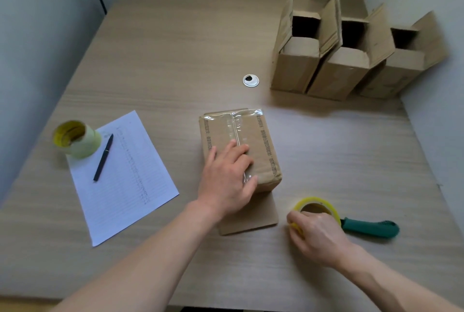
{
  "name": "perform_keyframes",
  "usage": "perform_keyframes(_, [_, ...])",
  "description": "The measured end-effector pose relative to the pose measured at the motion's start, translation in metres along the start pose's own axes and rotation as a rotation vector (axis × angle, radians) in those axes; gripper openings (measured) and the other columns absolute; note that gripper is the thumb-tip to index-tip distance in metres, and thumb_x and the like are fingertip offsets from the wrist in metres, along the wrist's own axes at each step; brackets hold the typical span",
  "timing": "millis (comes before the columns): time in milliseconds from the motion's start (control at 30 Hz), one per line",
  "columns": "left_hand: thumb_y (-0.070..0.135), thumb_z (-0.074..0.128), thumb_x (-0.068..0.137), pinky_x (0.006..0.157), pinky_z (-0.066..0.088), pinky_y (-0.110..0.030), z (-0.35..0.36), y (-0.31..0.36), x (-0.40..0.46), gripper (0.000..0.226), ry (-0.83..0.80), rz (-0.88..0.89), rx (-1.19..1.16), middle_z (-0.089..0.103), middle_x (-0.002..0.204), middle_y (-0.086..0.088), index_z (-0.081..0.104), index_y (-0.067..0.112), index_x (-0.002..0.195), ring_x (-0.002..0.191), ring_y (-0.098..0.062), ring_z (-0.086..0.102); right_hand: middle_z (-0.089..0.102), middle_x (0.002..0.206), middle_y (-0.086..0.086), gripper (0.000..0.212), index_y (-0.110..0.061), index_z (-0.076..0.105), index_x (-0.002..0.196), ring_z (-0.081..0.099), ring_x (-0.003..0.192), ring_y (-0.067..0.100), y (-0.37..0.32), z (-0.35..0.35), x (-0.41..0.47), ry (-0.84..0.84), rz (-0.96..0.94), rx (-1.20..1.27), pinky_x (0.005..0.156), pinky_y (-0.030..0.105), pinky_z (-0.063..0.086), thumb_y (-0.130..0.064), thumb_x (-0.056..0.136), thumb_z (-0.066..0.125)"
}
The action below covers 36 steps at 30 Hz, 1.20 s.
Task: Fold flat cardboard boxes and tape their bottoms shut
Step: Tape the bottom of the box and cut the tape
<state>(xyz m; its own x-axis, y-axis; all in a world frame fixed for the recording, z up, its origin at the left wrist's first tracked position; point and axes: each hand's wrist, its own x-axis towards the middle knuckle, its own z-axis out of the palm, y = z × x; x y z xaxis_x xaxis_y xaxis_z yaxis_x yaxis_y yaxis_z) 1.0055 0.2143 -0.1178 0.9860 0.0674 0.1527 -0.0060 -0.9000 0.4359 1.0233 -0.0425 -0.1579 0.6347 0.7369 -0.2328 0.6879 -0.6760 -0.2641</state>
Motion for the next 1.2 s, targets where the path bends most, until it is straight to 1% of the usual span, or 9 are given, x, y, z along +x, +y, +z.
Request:
perform_keyframes(200, [0.041, 0.063, 0.077, 0.108, 0.03, -0.052, 0.002, -0.002, 0.0, 0.032, 0.0, -0.001, 0.006, 0.059, 0.133, 0.003, 0.067, 0.02, 0.101, 0.137, -0.025, 0.042, 0.067, 0.078, -0.002, 0.063, -0.028, 0.018, 0.142, 0.063, 0.066, 0.021, -0.012, 0.0, 0.01, -0.071, 0.188, -0.026, 0.054, 0.035, 0.045, -0.035, 0.086, 0.044])
perform_keyframes(333, [0.048, 0.067, 0.077, 0.108, 0.032, -0.054, -0.002, -0.002, 0.001, 0.038, -0.014, 0.019, 0.018, 0.058, 0.135, 0.001, 0.067, 0.02, 0.103, 0.138, -0.027, 0.041, 0.068, 0.09, 0.003, 0.048, -0.026, 0.029, 0.136, 0.065, 0.079, 0.027, -0.013, -0.006, 0.02, -0.138, 0.206, -0.098, 0.063, 0.04, 0.053, -0.041, 0.092, 0.042])
perform_keyframes(467, [0.073, 0.058, 0.07, 0.101, 0.034, -0.064, -0.007, -0.016, -0.012, 0.068, -0.044, 0.049, 0.15, 0.045, 0.149, -0.007, 0.065, 0.025, 0.118, 0.142, -0.04, 0.032, 0.066, 0.103, -0.001, 0.069, -0.035, 0.024, 0.14, 0.065, 0.093, 0.024, -0.011, -0.021, 0.013, -0.057, 0.293, -0.163, 0.071, 0.038, 0.051, -0.075, 0.085, 0.034])
perform_keyframes(600, [0.063, 0.057, 0.079, 0.101, 0.039, -0.067, -0.002, -0.035, -0.02, 0.064, -0.018, 0.094, 0.043, 0.04, 0.15, -0.021, 0.064, 0.022, 0.128, 0.14, -0.052, 0.024, 0.052, 0.128, 0.012, 0.075, -0.033, 0.03, 0.148, 0.058, 0.104, 0.031, -0.015, -0.047, 0.033, 0.352, 0.014, 0.025, 0.079, 0.041, 0.055, -0.068, 0.084, 0.048])
perform_keyframes(667, [0.057, 0.058, 0.083, 0.102, 0.039, -0.066, 0.003, -0.04, -0.018, 0.058, 0.017, 0.164, 0.056, 0.044, 0.145, -0.025, 0.067, 0.018, 0.125, 0.136, -0.055, 0.027, 0.029, 0.153, 0.021, 0.074, -0.037, 0.023, 0.152, 0.05, 0.125, 0.04, -0.019, -0.054, 0.059, 0.279, -0.093, 0.06, 0.095, 0.048, 0.052, -0.064, 0.088, 0.048])
perform_keyframes(767, [0.053, 0.054, 0.086, 0.1, 0.039, -0.068, 0.006, -0.042, -0.014, 0.057, 0.023, 0.25, 0.126, 0.047, 0.142, -0.028, 0.068, 0.014, 0.125, 0.131, -0.06, 0.032, -0.009, 0.162, 0.02, 0.069, -0.043, 0.019, 0.153, 0.048, 0.128, 0.045, -0.02, -0.054, 0.087, 0.079, -0.071, 0.091, 0.095, 0.048, 0.051, -0.061, 0.091, 0.043])
perform_keyframes(1033, [0.049, 0.034, 0.1, 0.112, 0.03, -0.056, -0.007, -0.069, -0.016, 0.058, -0.031, 0.367, 0.079, 0.044, 0.147, -0.018, 0.06, 0.009, 0.132, 0.139, -0.049, 0.028, -0.002, 0.16, 0.023, 0.055, -0.035, 0.031, 0.145, 0.053, 0.121, 0.051, 0.001, -0.048, 0.093, 0.136, -0.215, 0.158, 0.087, 0.055, 0.055, -0.059, 0.097, 0.037])
perform_keyframes(1100, [0.047, 0.036, 0.1, 0.114, 0.031, -0.051, 0.002, -0.065, -0.022, 0.053, 0.045, 0.294, 0.026, 0.044, 0.148, -0.016, 0.063, 0.012, 0.13, 0.14, -0.046, 0.029, 0.001, 0.16, 0.023, 0.055, -0.032, 0.036, 0.145, 0.051, 0.123, 0.051, 0.002, -0.044, 0.094, 0.16, -0.205, 0.214, 0.088, 0.055, 0.055, -0.059, 0.097, 0.034])
perform_keyframes(1200, [0.039, 0.041, 0.102, 0.12, 0.02, -0.034, 0.021, -0.044, -0.033, 0.037, 0.212, -0.103, -0.345, 0.032, 0.157, -0.004, 0.062, 0.025, 0.13, 0.149, -0.026, 0.02, -0.008, 0.164, 0.007, 0.05, -0.044, 0.036, 0.145, 0.043, 0.135, 0.038, -0.004, -0.034, 0.089, 0.179, -0.161, 0.333, 0.1, 0.049, 0.049, -0.06, 0.098, 0.031])
